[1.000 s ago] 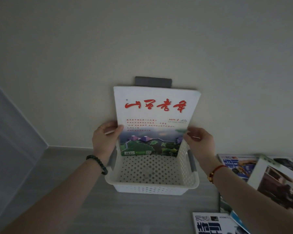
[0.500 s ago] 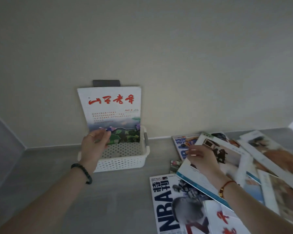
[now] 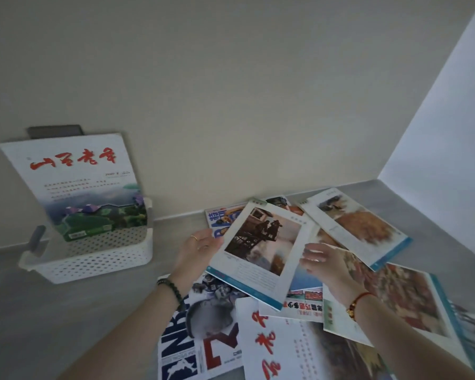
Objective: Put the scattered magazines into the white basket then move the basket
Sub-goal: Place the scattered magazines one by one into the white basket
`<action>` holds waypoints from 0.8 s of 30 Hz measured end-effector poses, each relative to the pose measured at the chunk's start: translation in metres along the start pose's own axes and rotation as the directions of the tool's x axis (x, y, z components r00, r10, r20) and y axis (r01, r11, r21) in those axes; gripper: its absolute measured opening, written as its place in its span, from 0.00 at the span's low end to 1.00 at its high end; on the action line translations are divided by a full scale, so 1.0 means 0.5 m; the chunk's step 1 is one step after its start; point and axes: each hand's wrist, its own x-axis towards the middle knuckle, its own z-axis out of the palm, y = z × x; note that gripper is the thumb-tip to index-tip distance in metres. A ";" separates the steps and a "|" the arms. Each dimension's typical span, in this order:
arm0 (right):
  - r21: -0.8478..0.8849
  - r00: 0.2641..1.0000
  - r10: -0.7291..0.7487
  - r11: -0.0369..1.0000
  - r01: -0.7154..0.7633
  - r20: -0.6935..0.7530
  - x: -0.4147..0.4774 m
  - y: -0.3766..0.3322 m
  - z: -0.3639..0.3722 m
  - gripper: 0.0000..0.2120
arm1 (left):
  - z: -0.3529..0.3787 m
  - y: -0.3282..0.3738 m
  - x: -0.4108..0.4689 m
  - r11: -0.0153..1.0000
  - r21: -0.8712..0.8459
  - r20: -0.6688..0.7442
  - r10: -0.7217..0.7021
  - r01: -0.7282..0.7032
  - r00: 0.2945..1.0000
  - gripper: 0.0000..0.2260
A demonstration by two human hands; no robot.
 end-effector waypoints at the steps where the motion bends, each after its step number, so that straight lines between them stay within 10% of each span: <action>1: 0.020 1.000 0.029 0.999 -0.029 0.011 0.006 0.009 -0.009 0.15 | 0.027 -0.003 0.002 0.999 0.040 0.031 -0.013 0.012 0.999 0.20; 10: 0.172 0.939 0.273 0.935 -0.311 0.211 0.071 0.045 -0.003 0.15 | 0.237 -0.065 0.006 0.851 0.508 0.358 -0.066 -0.135 0.931 0.36; 17: 0.278 0.889 0.194 0.903 -0.327 0.416 0.090 0.021 0.006 0.05 | 0.321 -0.079 0.015 0.475 0.858 0.217 0.011 -0.196 0.976 0.33; 24: 0.173 0.895 -0.051 0.985 -0.029 0.443 0.095 -0.036 0.011 0.07 | 0.259 -0.018 0.032 0.817 0.569 -0.035 0.135 -0.092 0.990 0.09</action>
